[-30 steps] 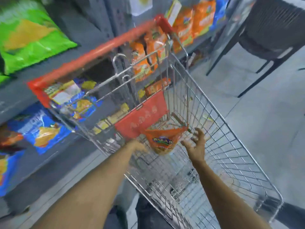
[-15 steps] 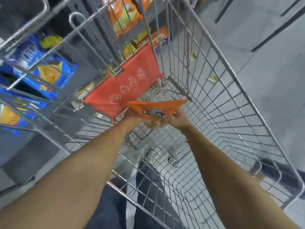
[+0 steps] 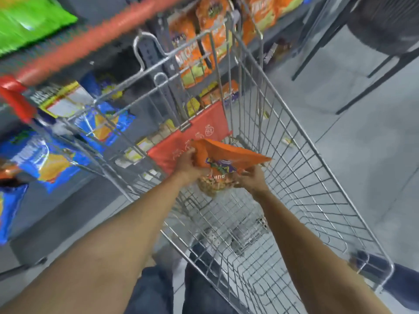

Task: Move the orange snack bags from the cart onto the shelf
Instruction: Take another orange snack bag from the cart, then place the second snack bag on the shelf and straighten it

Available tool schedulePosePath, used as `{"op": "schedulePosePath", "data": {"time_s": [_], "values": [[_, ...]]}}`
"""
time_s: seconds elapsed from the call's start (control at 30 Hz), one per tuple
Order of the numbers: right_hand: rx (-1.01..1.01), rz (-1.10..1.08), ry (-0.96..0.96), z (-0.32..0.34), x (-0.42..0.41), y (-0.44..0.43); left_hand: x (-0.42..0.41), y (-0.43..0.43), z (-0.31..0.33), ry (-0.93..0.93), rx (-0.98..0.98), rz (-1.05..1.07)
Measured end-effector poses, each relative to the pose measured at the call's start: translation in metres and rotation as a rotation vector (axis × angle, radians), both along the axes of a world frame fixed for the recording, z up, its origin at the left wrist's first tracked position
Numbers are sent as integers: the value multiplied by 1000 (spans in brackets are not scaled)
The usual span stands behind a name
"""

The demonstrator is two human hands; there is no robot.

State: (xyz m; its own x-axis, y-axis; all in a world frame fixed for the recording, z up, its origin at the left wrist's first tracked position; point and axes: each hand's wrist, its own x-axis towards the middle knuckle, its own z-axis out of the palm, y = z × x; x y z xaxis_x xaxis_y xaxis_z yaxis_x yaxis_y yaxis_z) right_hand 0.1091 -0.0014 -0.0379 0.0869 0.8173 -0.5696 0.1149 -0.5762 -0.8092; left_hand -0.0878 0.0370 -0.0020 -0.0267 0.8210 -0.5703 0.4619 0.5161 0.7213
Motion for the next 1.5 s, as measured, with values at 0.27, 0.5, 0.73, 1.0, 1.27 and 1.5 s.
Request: {"op": "schedulePosePath", "data": {"time_s": [0.27,0.5,0.73,1.0,1.27,1.5], "values": [[250,107,57,126,-9,43,-21,7,108,-98,367,171],[530,177,106,259,-59,79,-61,17,225,-158,758,325],[677,262,161,349,-133,98,-128,6,320,-129,977,475],[782,387,248,458,-268,81,-239,-44,414,-71,1229,671],[1007,582,349,599,-452,10,-408,-135,539,-8,1583,821],[1025,635,444,654,-643,-56,-586,-213,596,96,1671,856]]}}
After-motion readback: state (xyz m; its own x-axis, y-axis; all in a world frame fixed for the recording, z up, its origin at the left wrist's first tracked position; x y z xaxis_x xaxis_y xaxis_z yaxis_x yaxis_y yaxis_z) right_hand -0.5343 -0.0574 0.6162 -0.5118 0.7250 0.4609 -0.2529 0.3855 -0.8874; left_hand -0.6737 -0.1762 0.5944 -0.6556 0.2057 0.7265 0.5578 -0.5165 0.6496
